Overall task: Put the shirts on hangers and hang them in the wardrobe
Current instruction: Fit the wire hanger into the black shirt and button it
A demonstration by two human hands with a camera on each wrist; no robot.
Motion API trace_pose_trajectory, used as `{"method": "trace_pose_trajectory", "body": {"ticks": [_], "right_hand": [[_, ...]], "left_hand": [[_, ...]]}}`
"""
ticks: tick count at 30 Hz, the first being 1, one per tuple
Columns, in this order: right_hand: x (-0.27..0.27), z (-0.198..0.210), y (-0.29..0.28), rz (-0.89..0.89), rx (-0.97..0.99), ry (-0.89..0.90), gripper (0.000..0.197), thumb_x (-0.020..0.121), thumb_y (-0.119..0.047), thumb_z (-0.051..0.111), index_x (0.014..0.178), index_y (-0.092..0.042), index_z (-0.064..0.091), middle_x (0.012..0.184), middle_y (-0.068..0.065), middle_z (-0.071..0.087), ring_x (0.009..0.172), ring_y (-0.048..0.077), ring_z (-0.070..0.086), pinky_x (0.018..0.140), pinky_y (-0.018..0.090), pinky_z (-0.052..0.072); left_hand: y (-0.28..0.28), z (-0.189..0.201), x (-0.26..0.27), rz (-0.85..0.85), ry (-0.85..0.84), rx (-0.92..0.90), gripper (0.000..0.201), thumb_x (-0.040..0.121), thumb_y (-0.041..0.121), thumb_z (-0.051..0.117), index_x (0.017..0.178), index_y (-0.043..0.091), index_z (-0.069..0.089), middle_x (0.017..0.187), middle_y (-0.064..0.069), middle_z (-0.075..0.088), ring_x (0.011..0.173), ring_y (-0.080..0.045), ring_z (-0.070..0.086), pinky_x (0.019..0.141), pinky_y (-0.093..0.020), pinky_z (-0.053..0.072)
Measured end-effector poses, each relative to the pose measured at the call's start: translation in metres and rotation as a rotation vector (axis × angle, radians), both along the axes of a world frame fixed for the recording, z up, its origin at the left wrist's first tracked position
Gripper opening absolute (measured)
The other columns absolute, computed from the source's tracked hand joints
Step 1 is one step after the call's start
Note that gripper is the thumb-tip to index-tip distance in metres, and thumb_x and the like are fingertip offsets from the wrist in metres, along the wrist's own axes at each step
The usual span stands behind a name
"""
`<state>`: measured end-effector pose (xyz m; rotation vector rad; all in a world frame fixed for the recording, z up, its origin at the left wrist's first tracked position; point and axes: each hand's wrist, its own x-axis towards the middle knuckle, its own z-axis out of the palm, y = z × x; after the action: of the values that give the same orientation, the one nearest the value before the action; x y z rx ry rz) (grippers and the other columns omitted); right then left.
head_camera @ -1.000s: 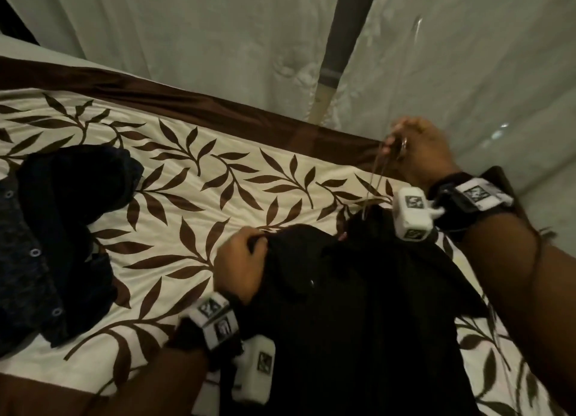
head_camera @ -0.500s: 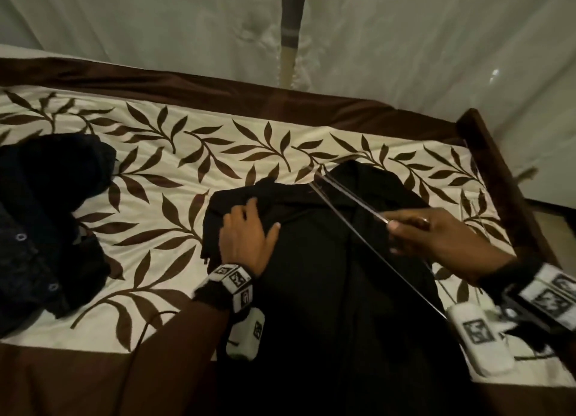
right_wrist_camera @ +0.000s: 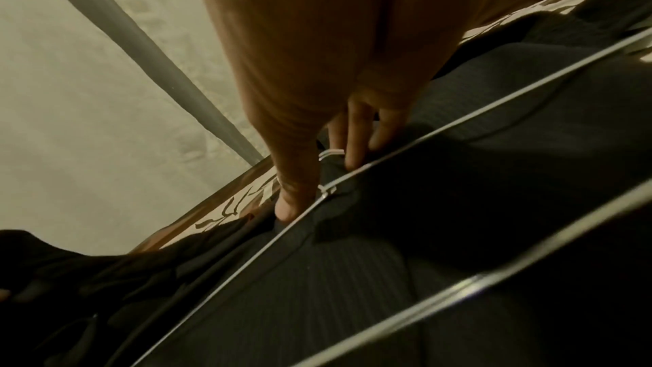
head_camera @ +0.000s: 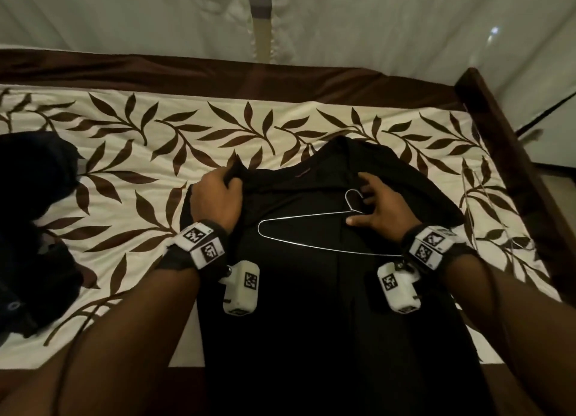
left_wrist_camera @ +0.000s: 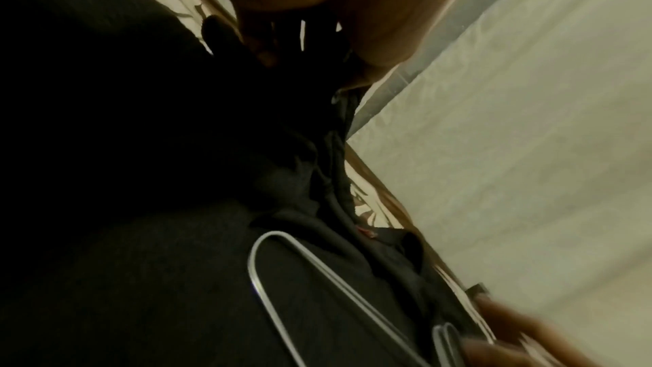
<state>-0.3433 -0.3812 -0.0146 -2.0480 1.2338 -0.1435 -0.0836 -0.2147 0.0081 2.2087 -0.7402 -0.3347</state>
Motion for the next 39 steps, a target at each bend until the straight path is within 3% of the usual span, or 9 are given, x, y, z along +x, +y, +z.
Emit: {"method": "trace_pose_trajectory", "body": {"ticks": [5, 9, 12, 16, 22, 27, 32, 36, 39], "right_hand": [[-0.043, -0.018, 0.024, 0.210, -0.113, 0.275, 0.116, 0.058, -0.054, 0.089, 0.151, -0.037, 0.023, 0.132, 0.001, 0.044, 0.123, 0.022, 0.043, 0.106, 0.042, 0.042], [-0.055, -0.028, 0.031, 0.283, -0.273, 0.373, 0.101, 0.068, -0.058, 0.079, 0.151, -0.022, 0.034, 0.116, 0.001, 0.053, 0.107, 0.024, 0.052, 0.097, 0.038, 0.044], [-0.052, -0.021, 0.024, 0.285, -0.369, 0.366, 0.090, 0.068, -0.052, 0.082, 0.145, -0.025, 0.043, 0.121, 0.006, 0.049, 0.112, 0.028, 0.050, 0.097, 0.040, 0.044], [-0.056, -0.013, 0.008, 0.340, -0.319, 0.589, 0.111, 0.069, -0.065, 0.076, 0.156, -0.030, 0.018, 0.145, 0.005, 0.037, 0.131, 0.027, 0.039, 0.110, 0.044, 0.037], [-0.065, 0.006, -0.001, 0.383, -0.420, 0.457, 0.102, 0.066, -0.056, 0.080, 0.150, -0.024, 0.033, 0.129, 0.004, 0.039, 0.118, 0.024, 0.045, 0.110, 0.048, 0.036], [-0.037, 0.025, -0.025, 0.346, -0.567, 0.347, 0.101, 0.065, -0.055, 0.082, 0.149, -0.022, 0.037, 0.129, 0.009, 0.041, 0.117, 0.029, 0.044, 0.105, 0.053, 0.039], [0.041, 0.024, -0.031, 0.466, -0.614, 0.380, 0.099, 0.073, -0.059, 0.075, 0.153, -0.024, 0.029, 0.143, 0.006, 0.036, 0.132, 0.027, 0.034, 0.118, 0.053, 0.017], [0.082, 0.024, -0.029, 0.528, -0.639, 0.323, 0.093, 0.074, -0.055, 0.075, 0.151, -0.024, 0.032, 0.145, 0.005, 0.037, 0.135, 0.027, 0.032, 0.118, 0.056, 0.016], [0.094, 0.025, -0.027, 0.576, -0.694, 0.274, 0.092, 0.074, -0.054, 0.076, 0.150, -0.020, 0.034, 0.144, 0.008, 0.039, 0.133, 0.028, 0.036, 0.114, 0.052, 0.028]], "left_hand": [[0.012, 0.019, -0.002, 0.131, 0.494, -0.165, 0.019, 0.091, 0.004, 0.049, 0.097, 0.003, 0.067, 0.087, -0.013, 0.064, 0.078, -0.022, 0.060, 0.062, -0.027, 0.046], [0.009, 0.030, 0.012, 0.277, 0.857, -0.355, 0.019, 0.090, 0.009, 0.056, 0.104, 0.011, 0.069, 0.102, -0.012, 0.072, 0.097, -0.029, 0.069, 0.084, -0.041, 0.057], [0.007, 0.039, 0.024, 0.176, 0.797, -0.357, 0.014, 0.096, 0.015, 0.060, 0.106, 0.012, 0.070, 0.103, -0.013, 0.073, 0.095, -0.026, 0.071, 0.077, -0.037, 0.060], [0.009, 0.048, 0.043, 0.020, 0.667, -0.264, 0.019, 0.095, 0.005, 0.055, 0.104, 0.007, 0.071, 0.100, -0.017, 0.072, 0.094, -0.029, 0.070, 0.076, -0.037, 0.059], [0.009, 0.073, 0.042, -0.156, 0.678, -0.265, 0.046, 0.088, -0.014, 0.040, 0.099, 0.018, 0.071, 0.103, -0.009, 0.071, 0.093, -0.020, 0.068, 0.068, -0.026, 0.056], [-0.012, 0.062, 0.016, -0.305, 0.751, -0.159, 0.062, 0.087, -0.016, 0.044, 0.135, 0.022, 0.055, 0.128, -0.006, 0.063, 0.113, -0.026, 0.064, 0.093, -0.044, 0.056], [-0.041, 0.021, -0.024, -0.532, 0.369, 0.185, 0.104, 0.087, 0.003, 0.065, 0.158, 0.034, -0.004, 0.127, 0.002, 0.046, 0.114, -0.018, 0.054, 0.103, -0.039, 0.049], [-0.051, -0.015, -0.031, -0.601, -0.276, 0.382, 0.086, 0.080, 0.044, 0.075, 0.151, 0.038, 0.029, 0.135, -0.005, 0.030, 0.123, -0.025, 0.037, 0.099, -0.035, 0.043], [-0.060, -0.027, -0.029, -0.709, -0.401, 0.342, 0.062, 0.086, 0.051, 0.066, 0.143, 0.038, 0.045, 0.137, -0.001, 0.043, 0.119, -0.023, 0.040, 0.097, -0.037, 0.041]]}}
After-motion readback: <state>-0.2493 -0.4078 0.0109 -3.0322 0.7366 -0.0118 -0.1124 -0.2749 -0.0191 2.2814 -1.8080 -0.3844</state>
